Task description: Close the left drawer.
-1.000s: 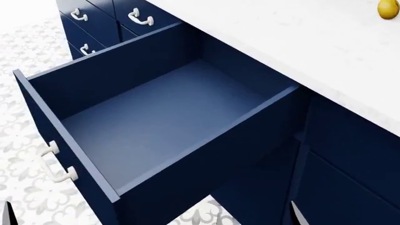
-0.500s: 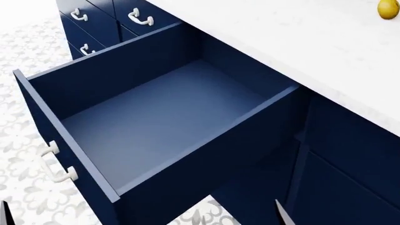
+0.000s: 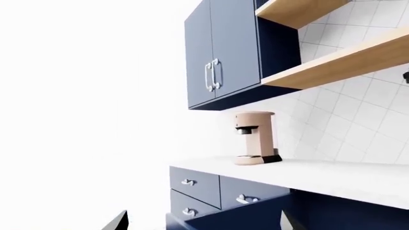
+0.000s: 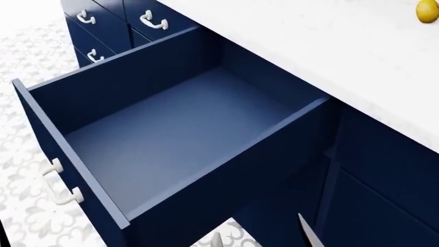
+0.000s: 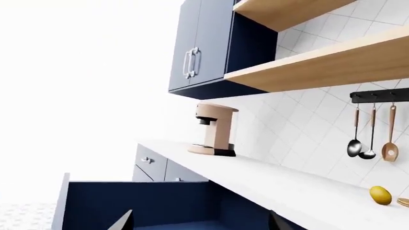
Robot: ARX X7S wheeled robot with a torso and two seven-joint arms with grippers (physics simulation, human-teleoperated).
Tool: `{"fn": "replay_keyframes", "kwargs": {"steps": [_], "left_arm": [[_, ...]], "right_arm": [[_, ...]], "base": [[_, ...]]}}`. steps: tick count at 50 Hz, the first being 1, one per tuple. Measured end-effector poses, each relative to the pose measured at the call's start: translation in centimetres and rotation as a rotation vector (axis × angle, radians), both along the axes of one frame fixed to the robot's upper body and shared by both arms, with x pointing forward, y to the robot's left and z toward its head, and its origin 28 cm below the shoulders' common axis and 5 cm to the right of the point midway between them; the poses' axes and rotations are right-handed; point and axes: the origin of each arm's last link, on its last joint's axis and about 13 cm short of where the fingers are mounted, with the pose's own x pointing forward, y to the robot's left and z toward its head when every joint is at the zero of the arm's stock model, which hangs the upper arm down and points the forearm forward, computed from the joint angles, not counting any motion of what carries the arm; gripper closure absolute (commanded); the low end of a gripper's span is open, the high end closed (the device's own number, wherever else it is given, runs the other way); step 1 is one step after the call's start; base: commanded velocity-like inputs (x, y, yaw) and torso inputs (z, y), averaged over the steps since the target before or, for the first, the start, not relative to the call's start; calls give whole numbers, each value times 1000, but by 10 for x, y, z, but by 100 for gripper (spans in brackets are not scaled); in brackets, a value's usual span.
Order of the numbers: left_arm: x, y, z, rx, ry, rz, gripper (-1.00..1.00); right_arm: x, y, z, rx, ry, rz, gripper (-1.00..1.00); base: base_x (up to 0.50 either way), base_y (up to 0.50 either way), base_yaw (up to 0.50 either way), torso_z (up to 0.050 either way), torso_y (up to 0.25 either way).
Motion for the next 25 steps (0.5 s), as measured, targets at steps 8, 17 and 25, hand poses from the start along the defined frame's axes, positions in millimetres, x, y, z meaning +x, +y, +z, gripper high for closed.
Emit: {"fn": "replay_keyframes", "kwargs": {"steps": [8,17,25], "left_arm": [[0,0,0,1,-3,2,-100],[1,1,-1,-1,-4,2,-100],[1,1,-1,-1,-5,2,-100]], "right_arm": [[2,1,-1,-3,1,1,-100],[2,1,-1,-6,2,1,-100],[2,1,-1,-8,1,1,-100]], "base": [[166,197,0,0,0],[190,233,0,0,0],[191,234,0,0,0]]}}
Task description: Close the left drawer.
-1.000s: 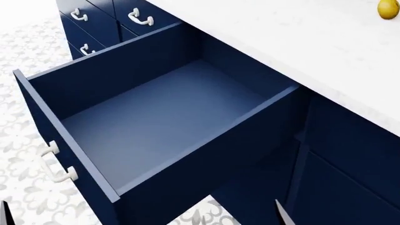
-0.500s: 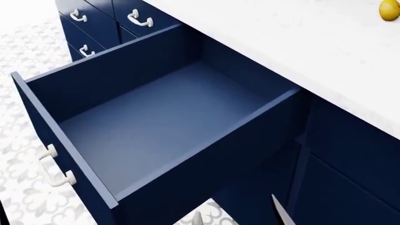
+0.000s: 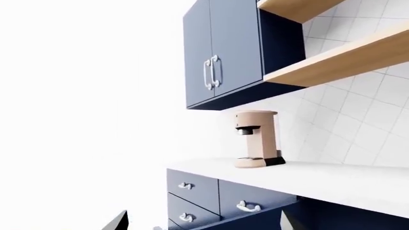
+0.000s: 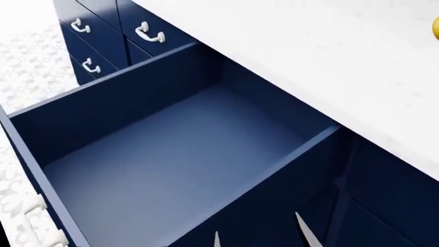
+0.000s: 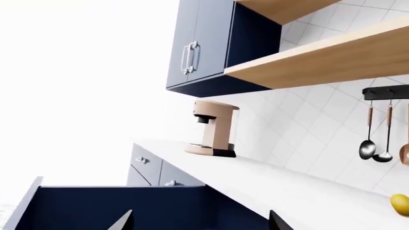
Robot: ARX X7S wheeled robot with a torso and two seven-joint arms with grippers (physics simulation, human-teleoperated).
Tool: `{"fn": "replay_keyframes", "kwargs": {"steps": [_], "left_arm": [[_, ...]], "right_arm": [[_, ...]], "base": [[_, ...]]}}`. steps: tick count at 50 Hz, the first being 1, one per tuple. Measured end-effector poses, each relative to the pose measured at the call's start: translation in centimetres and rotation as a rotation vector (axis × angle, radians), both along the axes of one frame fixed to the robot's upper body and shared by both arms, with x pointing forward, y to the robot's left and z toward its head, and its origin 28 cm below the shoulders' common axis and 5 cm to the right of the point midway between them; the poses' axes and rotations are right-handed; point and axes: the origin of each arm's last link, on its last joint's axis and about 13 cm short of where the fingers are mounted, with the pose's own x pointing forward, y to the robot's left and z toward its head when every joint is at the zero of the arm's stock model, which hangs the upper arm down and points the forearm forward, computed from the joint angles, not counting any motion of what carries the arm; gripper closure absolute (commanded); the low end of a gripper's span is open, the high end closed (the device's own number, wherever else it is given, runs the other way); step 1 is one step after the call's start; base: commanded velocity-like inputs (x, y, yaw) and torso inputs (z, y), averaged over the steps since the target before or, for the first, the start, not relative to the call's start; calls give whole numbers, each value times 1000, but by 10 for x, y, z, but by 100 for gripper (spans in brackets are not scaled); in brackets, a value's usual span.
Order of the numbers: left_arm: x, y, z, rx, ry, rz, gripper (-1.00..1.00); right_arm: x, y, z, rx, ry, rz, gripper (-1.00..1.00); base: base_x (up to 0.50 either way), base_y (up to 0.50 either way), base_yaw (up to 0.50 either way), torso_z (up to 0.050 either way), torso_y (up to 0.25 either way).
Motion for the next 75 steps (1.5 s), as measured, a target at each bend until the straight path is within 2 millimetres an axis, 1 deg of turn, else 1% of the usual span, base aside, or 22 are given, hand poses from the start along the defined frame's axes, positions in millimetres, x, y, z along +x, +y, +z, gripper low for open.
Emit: {"fn": "replay_keyframes", "kwargs": {"steps": [60,69,75], "left_arm": [[1,-2,-1,-2,1,-5,-100],[1,-1,0,0,2,1,-100],[-2,1,7,6,0,24,-100]], "right_arm": [[1,1,-3,-10,10,10,-100],[2,2,-4,-8,12,8,-100],[1,1,-4,-6,16,6,-100]], "base": [[183,241,0,0,0],[0,0,0,0,0],[0,0,0,0,0]]}}
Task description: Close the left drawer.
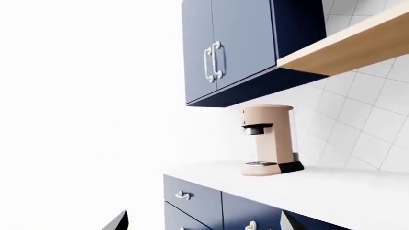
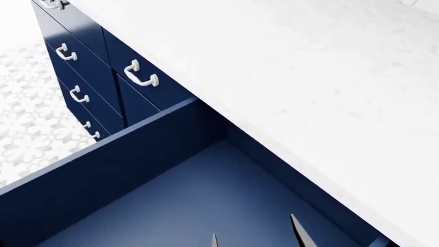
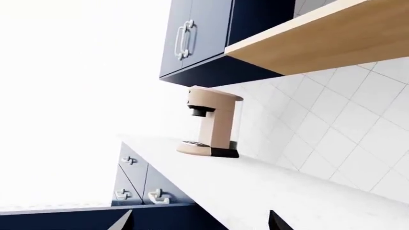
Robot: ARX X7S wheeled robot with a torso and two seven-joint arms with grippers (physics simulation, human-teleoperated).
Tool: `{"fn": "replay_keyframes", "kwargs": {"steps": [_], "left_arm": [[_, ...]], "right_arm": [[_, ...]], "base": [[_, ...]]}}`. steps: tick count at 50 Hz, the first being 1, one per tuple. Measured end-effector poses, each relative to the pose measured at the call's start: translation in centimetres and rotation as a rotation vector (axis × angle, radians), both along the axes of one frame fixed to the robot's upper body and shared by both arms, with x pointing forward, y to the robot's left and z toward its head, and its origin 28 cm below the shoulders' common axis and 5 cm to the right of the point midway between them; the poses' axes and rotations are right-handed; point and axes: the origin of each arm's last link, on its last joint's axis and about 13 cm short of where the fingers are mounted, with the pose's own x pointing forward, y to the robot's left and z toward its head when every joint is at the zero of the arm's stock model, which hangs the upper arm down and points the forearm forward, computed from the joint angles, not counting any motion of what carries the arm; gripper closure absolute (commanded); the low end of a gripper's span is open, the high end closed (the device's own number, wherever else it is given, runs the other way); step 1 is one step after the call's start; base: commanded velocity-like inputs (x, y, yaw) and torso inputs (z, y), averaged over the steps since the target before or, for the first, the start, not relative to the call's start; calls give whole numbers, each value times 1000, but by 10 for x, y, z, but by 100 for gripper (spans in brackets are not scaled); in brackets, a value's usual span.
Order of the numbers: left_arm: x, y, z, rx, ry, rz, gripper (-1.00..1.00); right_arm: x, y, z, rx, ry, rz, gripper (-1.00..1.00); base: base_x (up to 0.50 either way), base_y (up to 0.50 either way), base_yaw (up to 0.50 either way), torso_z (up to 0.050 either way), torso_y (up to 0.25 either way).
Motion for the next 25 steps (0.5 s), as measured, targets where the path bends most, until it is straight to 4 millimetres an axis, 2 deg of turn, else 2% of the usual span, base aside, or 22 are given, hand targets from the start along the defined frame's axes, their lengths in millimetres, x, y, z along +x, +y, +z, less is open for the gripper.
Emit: {"fn": "replay_keyframes", "kwargs": {"steps": [16,20,25], "left_arm": [[-21,28,40,58,-10,250,-100],[-30,38,42,61,14,337,-100],[-37,50,35,61,77,421,-100]], "right_arm": [[1,-2,-2,5,6,-6,-100],[0,-3,-1,9,4,-2,-100],[-1,-3,1,10,0,4,-100]], "base": [[0,0,0,0,0],[0,0,0,0,0],[0,0,0,0,0]]}}
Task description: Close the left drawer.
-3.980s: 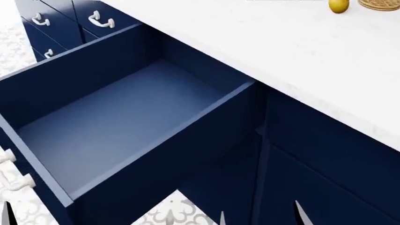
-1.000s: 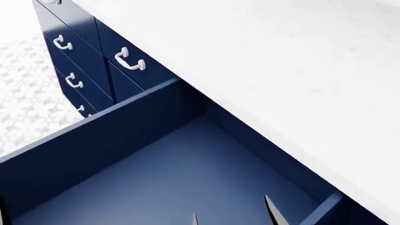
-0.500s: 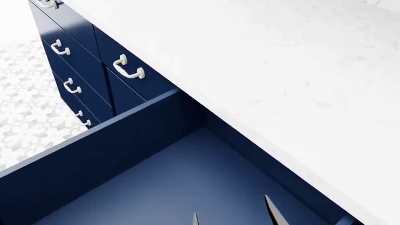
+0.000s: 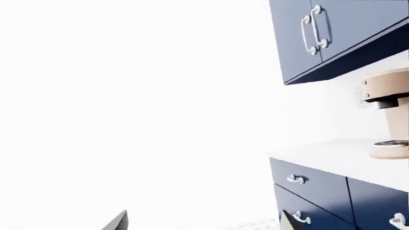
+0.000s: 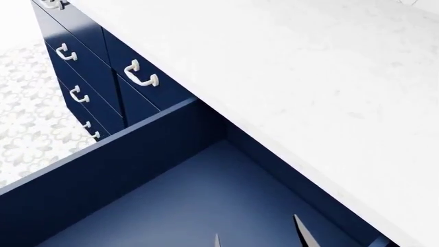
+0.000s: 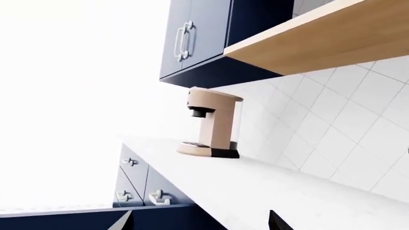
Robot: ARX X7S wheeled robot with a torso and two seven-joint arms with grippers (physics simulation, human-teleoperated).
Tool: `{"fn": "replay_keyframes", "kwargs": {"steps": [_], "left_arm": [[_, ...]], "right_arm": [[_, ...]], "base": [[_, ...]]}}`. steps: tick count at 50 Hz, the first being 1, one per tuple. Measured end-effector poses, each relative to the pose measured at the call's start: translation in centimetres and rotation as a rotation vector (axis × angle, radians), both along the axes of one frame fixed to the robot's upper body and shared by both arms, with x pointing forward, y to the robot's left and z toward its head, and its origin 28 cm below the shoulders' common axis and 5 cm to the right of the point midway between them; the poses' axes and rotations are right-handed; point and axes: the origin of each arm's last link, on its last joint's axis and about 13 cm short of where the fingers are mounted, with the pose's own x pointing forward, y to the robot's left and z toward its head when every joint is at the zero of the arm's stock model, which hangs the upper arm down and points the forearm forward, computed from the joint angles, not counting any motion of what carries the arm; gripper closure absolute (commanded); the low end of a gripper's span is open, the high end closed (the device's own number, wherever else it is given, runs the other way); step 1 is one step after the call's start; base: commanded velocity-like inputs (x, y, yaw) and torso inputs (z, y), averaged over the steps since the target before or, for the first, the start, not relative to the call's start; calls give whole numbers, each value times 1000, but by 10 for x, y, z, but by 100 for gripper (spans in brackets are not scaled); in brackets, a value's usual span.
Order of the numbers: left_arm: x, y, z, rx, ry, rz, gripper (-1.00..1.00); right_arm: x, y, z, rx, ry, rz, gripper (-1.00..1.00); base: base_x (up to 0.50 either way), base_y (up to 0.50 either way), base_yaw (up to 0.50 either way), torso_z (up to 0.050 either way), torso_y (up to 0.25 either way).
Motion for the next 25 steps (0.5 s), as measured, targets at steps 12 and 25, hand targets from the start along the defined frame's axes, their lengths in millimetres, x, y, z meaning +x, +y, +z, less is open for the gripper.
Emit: {"fn": "replay_keyframes", "kwargs": {"steps": [12,25], "left_arm": [[-6,29,-41,-60,191,145,-100],[-22,53,-96,-111,386,238,-100]], "right_arm": [[-3,1,4,-6,-14,5,-100],[-10,3,8,-20,-27,3,-100]], "base": [[0,0,0,0,0],[0,0,0,0,0]]}}
